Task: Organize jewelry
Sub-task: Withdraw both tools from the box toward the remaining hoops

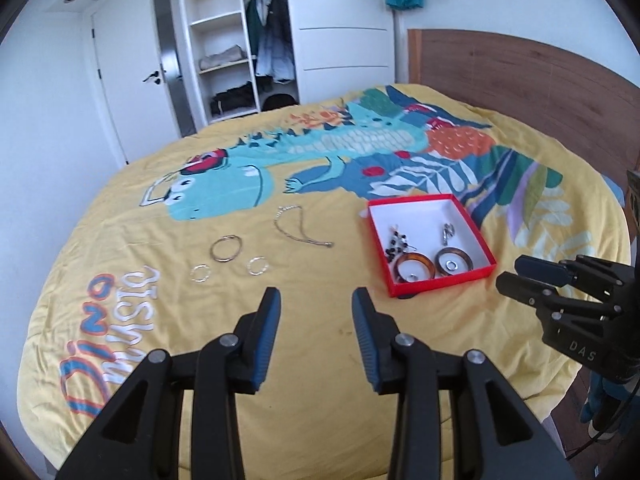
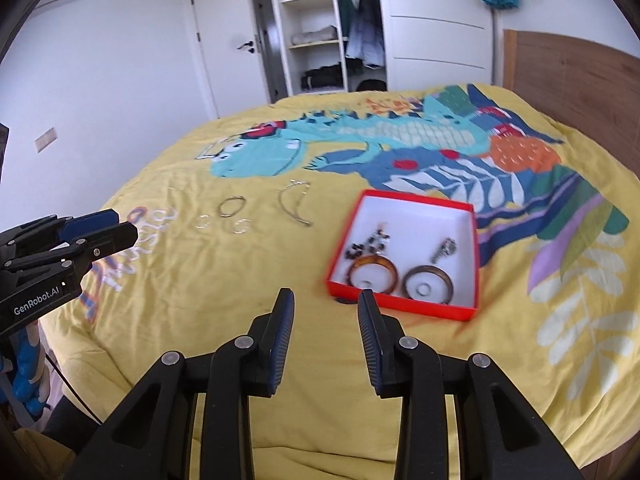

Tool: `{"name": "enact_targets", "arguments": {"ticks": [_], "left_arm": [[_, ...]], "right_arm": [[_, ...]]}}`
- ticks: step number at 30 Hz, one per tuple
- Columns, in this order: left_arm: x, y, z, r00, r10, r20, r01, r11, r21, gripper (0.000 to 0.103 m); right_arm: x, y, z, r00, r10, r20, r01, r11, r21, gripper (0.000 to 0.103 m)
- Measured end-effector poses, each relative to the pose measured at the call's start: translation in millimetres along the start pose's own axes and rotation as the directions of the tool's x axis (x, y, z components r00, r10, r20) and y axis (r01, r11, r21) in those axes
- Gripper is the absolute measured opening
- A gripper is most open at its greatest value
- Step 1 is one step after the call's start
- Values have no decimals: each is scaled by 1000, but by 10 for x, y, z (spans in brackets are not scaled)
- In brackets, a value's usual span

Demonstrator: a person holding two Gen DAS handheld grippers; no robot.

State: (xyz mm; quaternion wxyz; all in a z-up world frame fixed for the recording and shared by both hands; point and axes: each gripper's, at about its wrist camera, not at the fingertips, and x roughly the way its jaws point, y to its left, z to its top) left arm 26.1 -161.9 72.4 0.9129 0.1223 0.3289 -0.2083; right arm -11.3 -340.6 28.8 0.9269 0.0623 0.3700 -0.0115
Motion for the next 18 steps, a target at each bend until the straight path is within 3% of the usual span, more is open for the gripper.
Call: {"name": "enact_targets", "arguments": {"ticks": [13, 18], "left_arm": [[-83, 478, -165, 998, 68, -11, -68, 995, -79, 37], [33, 789, -33, 997, 66, -34, -69, 993, -91, 37]], "right_arm": [[-71, 651, 157, 998, 60, 24, -57, 995, -82, 34], [73, 754, 283, 997, 75, 7, -74, 993, -92, 35]]}}
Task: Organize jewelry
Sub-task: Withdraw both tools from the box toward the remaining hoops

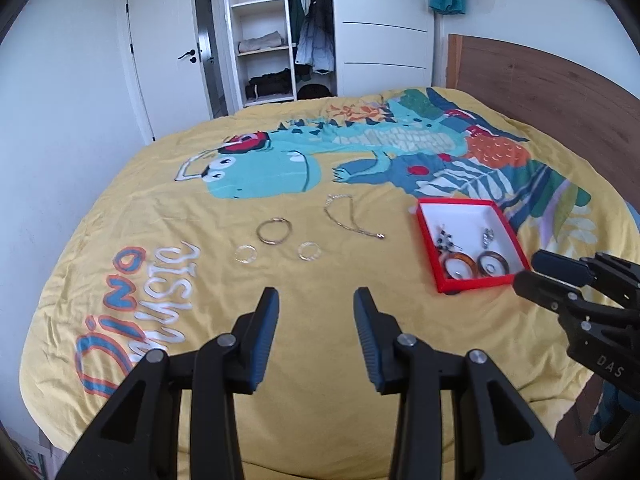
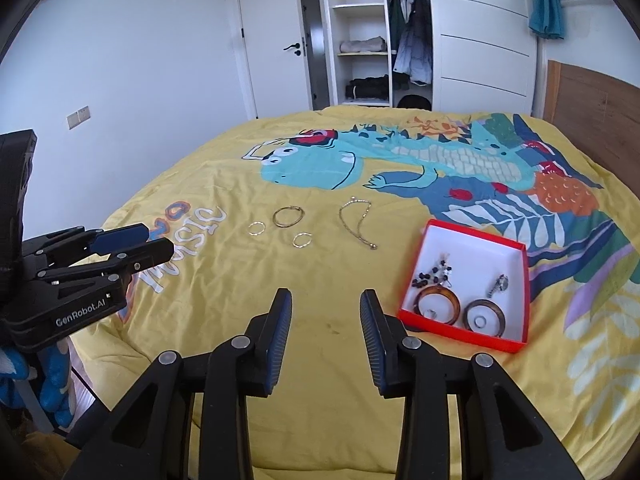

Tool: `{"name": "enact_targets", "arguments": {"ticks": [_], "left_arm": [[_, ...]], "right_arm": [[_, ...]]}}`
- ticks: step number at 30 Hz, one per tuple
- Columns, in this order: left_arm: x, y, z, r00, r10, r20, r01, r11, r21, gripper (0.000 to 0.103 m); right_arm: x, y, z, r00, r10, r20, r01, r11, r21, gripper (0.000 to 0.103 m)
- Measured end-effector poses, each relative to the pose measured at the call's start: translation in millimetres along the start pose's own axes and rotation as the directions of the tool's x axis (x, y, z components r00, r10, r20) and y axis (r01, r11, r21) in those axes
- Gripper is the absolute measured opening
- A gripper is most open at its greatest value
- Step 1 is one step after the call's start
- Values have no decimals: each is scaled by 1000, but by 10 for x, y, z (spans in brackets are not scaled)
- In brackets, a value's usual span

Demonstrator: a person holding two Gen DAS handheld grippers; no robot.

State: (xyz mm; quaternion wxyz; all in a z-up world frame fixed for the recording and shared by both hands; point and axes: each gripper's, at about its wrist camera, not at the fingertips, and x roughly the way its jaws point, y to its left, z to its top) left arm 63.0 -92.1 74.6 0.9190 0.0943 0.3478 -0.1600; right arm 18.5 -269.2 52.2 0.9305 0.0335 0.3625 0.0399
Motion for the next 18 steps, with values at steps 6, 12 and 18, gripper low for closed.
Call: {"name": "enact_targets", "arguments": {"ticks": [6, 12, 18], "left_arm": [[60, 565, 443, 996, 82, 42, -81, 996, -31, 37], [246, 1112, 733, 983, 180, 40, -177, 982, -68, 37], [841, 1414, 678, 980, 192, -52, -197, 974, -109, 53]], "right_arm": [[141, 26, 344, 1000, 8, 25, -7, 1000, -15, 36], [384, 82, 730, 998, 33, 54, -30, 999, -46, 38], [861, 97, 874, 997, 62, 41, -60, 997, -41, 46]]}}
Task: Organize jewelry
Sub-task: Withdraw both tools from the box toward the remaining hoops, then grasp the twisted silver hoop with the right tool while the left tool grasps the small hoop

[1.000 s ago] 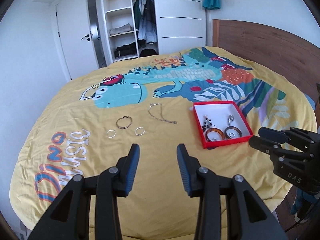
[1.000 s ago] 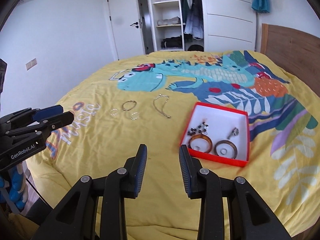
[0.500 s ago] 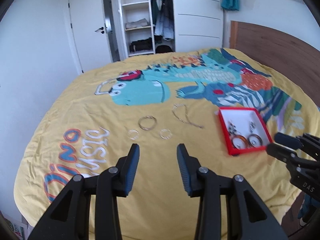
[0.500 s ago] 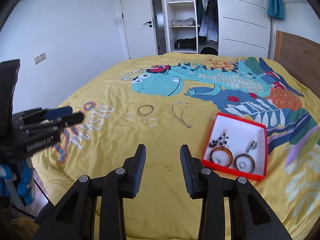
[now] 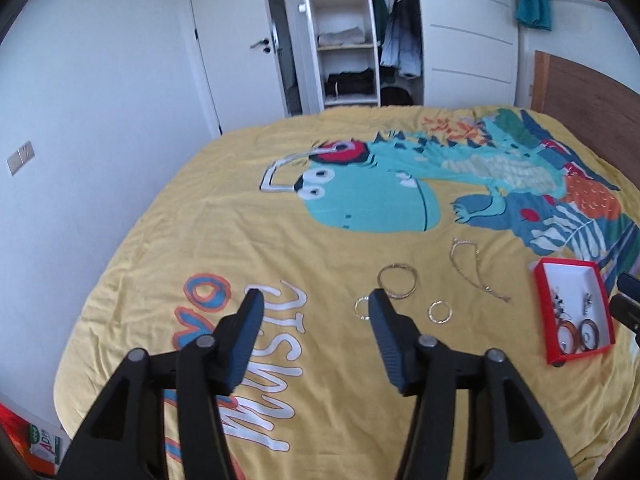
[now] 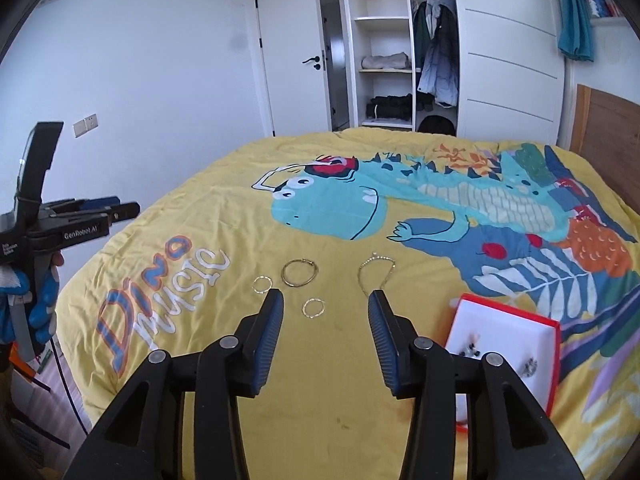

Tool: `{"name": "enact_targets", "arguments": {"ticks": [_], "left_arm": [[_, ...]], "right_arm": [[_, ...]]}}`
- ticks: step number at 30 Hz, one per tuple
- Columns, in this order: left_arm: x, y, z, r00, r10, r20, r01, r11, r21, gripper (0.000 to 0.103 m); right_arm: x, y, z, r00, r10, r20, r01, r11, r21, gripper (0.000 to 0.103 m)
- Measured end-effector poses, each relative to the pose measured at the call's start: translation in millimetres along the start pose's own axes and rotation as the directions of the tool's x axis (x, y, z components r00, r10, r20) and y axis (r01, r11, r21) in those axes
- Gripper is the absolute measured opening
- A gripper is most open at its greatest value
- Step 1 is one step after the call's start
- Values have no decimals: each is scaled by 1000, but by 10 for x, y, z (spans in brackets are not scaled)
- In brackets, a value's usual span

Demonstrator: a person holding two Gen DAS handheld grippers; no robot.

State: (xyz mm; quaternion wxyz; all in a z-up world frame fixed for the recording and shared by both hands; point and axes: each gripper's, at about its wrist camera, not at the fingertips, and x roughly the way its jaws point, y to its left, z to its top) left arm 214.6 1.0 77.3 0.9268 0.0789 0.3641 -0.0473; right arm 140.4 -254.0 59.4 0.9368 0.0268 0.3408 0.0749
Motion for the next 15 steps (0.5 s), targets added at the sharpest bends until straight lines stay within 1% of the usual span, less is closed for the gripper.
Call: {"name": "enact_targets", "arguments": {"ticks": [3, 7, 11, 15], "left_arm": [[429, -62, -146, 997, -33, -63, 32, 999, -10, 53], [1061, -218, -386, 986, -66, -153, 62, 998, -32, 53], [1584, -374, -565, 976, -73, -207, 68, 997, -29, 53], [1966, -473, -666, 968, -85, -234, 78, 996, -37, 53]], "right_arm": [[353, -11, -58, 999, 16, -43, -16, 1000, 11, 48], [922, -32, -246, 992, 39, -118, -36, 999, 21, 50], [1415, -85, -441, 983, 57, -173, -51, 998, 39, 52], [1834, -116, -602, 974, 65, -217, -56, 997, 47, 52]]}}
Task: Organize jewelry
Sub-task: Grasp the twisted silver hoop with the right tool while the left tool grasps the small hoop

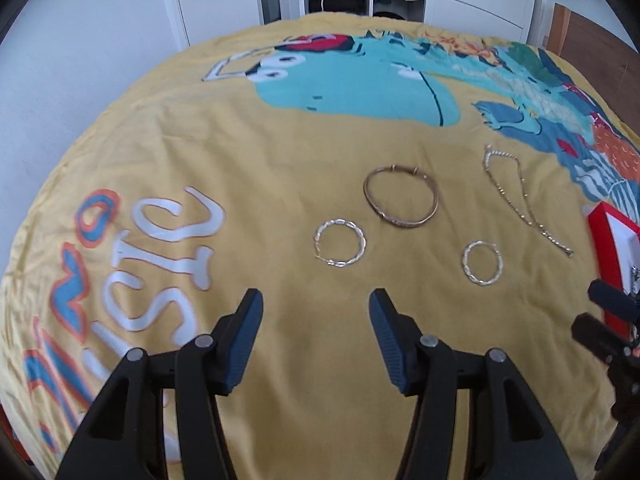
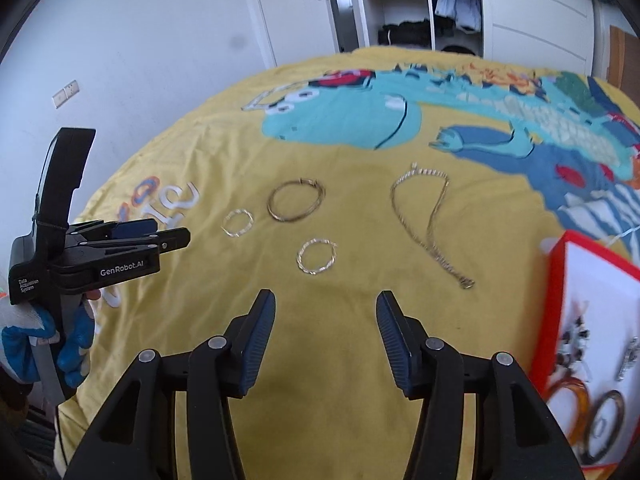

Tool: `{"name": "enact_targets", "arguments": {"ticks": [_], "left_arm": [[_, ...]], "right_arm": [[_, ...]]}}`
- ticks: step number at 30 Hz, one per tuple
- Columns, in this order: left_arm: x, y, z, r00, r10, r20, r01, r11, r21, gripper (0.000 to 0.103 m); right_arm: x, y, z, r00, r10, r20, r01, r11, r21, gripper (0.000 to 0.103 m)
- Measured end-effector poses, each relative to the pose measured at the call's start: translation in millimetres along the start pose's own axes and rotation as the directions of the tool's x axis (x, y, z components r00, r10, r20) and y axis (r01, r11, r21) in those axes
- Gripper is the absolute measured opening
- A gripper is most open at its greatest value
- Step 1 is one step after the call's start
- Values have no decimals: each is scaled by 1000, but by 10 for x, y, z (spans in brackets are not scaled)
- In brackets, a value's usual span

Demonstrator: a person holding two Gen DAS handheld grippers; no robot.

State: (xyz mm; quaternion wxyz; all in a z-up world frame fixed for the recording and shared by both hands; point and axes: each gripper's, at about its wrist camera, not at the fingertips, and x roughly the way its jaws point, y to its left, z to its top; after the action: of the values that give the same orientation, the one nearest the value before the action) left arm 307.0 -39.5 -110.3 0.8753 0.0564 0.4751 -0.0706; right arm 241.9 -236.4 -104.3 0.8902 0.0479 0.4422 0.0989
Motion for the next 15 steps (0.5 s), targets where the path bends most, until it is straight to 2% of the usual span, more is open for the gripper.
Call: {"name": "enact_targets", "arguments": {"ticks": [7, 11, 15], "left_arm": [[506, -73, 22, 1000, -7, -19, 7, 1000, 5, 53], [644, -23, 59, 1000, -8, 7, 8, 1000, -12, 53], [724, 28, 117, 999, -32, 21, 32, 999, -36, 55]], "right_arm": [[579, 14, -7, 999, 13, -39, -14, 999, -40, 52], [821, 82, 18, 999, -4, -43, 0, 996, -85, 52], [958, 123, 87, 1000, -16, -20, 15, 997, -81, 56]]}}
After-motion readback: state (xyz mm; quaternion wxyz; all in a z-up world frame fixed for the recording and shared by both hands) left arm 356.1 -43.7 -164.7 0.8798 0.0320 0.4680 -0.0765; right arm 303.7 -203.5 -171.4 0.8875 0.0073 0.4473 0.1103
